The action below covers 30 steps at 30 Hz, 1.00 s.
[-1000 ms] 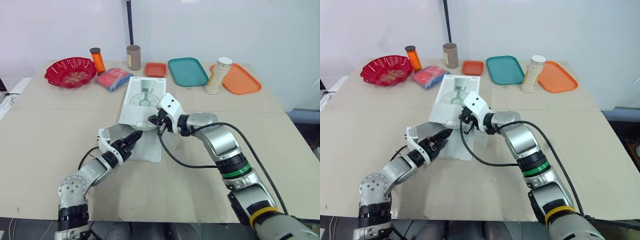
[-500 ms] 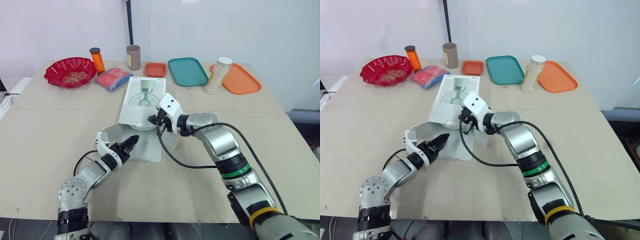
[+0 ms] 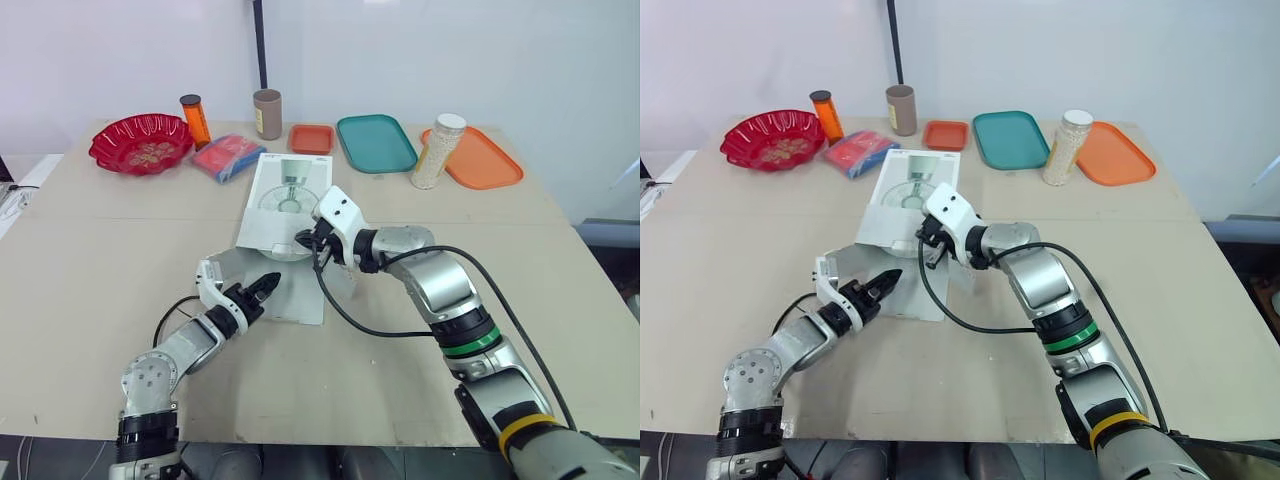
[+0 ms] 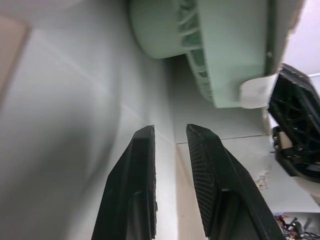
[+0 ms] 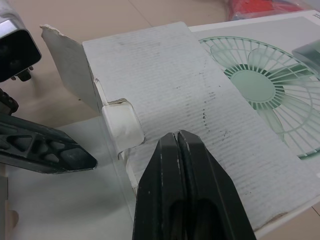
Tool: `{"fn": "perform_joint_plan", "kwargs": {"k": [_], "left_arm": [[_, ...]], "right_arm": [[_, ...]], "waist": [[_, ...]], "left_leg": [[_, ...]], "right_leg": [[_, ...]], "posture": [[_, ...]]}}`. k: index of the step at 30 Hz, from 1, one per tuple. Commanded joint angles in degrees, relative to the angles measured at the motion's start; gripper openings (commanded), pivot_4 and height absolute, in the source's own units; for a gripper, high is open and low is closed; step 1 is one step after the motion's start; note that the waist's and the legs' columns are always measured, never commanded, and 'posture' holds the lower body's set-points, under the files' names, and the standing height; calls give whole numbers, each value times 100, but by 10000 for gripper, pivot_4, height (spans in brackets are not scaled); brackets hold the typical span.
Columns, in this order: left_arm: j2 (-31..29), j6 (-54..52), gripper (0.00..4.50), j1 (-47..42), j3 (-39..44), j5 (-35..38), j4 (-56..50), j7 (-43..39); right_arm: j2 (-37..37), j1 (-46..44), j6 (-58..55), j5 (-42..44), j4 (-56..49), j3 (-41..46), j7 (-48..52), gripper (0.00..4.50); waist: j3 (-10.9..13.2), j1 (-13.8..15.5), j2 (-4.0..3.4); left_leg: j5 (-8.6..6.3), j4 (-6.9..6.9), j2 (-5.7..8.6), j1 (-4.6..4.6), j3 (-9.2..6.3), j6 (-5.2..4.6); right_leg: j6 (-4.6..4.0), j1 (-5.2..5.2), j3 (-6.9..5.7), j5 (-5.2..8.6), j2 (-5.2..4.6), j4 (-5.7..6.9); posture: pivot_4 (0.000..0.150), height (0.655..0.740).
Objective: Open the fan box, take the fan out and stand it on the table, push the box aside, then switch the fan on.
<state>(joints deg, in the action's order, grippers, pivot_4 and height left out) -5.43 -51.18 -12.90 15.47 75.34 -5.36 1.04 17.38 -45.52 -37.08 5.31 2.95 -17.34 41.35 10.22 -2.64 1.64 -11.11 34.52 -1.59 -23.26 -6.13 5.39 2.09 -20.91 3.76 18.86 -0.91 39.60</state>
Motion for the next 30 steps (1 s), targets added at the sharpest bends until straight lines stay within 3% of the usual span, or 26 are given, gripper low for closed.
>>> {"fn": "perform_joint_plan", "kwargs": {"k": [1, 30], "left_arm": [[44, 81, 11059, -126, 24, 112, -157, -194], [309, 503, 11059, -345, 130, -161, 106, -617]], "right_arm": [[16, 42, -54, -39, -44, -55, 24, 0], [0, 58, -68, -93, -71, -115, 53, 0]], "waist": [[0, 2, 0], [1, 4, 2]], "left_leg": [[0, 0, 0, 0, 0, 0], [1, 0, 0, -6, -1, 2]], "right_leg": [[0, 0, 0, 0, 0, 0], [2, 0, -2, -7, 0, -12]], "posture": [[1500, 7400], [1500, 7400]]}}
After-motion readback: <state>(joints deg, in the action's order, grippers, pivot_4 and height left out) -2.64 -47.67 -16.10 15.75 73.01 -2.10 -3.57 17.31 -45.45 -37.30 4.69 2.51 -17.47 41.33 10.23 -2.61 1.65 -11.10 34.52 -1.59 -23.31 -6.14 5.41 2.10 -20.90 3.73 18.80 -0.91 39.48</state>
